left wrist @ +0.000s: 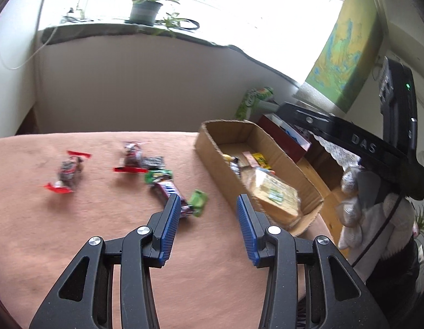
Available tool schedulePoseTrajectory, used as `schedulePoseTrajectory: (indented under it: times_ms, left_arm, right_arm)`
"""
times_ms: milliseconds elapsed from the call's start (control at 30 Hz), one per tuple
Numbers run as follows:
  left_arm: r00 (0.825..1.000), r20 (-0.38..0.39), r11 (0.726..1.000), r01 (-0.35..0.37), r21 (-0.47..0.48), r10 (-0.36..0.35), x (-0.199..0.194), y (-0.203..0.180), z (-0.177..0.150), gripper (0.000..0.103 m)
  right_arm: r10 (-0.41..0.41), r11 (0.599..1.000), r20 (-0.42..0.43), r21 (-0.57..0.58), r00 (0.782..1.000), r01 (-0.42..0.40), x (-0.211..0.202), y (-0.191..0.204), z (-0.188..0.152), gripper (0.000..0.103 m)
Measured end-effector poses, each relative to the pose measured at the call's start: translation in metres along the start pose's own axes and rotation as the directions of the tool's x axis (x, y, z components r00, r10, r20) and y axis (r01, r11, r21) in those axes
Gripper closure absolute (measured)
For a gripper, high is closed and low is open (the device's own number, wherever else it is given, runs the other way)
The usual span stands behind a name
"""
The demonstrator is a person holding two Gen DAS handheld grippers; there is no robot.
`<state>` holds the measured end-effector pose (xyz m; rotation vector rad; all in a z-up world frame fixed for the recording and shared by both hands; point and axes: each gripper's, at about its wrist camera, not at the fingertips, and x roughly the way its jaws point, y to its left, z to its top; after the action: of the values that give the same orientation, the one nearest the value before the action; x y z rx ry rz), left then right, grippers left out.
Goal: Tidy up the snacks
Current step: 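Move both grippers back to the red-wrapped chocolates on the table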
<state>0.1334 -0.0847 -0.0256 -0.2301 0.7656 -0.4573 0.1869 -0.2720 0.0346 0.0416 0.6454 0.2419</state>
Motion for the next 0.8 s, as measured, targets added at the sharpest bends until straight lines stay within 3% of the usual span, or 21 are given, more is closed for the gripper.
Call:
schedulePoseTrajectory:
  times_ms: [467,800]
  left_arm:
    - [0.982,0.096,0.978,-0.147,-0.148,0.162,-0.050,0.103,0.018,0.062]
    - [0.973,0.074,0.955,-0.196,-0.222,0.217,-0.038,0.156,0.034,0.062]
  right_arm:
    - [0.106,0.993,-0.064,-0.050,0.992,-0.110,0.029,0.073,0.011,0.024]
    - [0.186,0.982,-0.193,0.018,0.963,-0.186,0.090,0.101,0.013,0.024]
